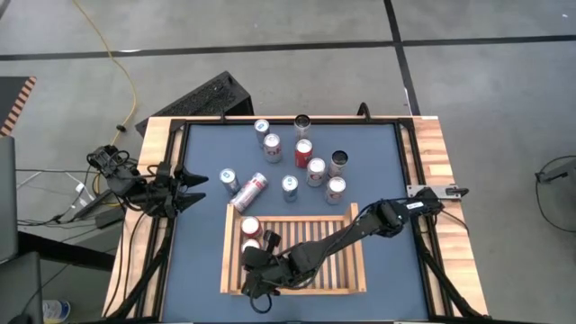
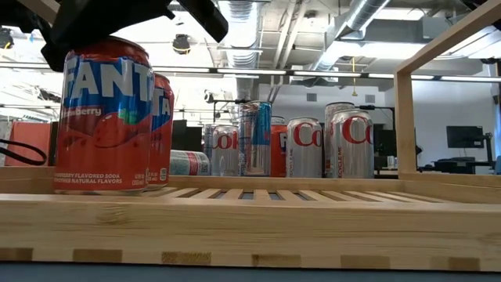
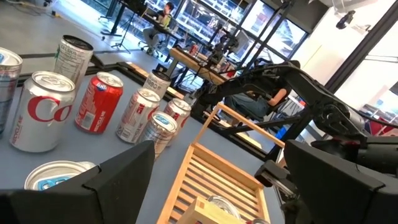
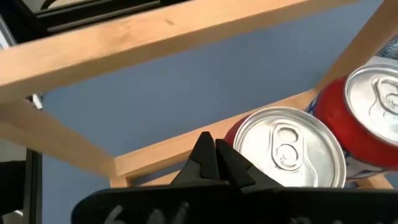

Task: Place canned beverage on shelf
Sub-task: Adjust the red soda can on the shelf

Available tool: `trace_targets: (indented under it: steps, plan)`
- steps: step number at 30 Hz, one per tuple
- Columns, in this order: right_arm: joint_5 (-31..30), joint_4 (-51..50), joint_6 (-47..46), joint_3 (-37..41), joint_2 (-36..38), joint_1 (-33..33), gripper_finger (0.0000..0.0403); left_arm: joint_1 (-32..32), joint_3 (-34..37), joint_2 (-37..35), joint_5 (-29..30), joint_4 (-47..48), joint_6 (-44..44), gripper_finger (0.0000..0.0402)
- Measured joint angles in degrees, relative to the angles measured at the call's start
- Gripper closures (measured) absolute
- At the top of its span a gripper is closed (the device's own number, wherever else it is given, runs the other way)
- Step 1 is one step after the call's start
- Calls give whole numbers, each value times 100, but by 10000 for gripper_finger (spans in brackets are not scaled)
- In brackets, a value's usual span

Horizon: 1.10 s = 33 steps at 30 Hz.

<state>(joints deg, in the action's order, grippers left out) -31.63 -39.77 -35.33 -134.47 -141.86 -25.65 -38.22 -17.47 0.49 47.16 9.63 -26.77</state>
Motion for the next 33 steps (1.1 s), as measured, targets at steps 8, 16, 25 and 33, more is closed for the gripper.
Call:
trace_targets:
  steps: [8, 16, 25, 33]
  plan:
    - [-252, 669, 748, 0, 35, -63, 403, 0, 0, 0, -2, 0, -4, 53]
    - [-395, -804, -81, -11, 314, -533, 403, 0, -2, 0, -4, 5, -4, 53]
    - [-724, -1738, -1399, 306, 198, -431, 403, 0, -2, 0, -7, 50, -4, 53]
    - [-352, -1281, -1067, 642, 188, -155, 403, -1, -2, 0, -6, 48, -4, 53]
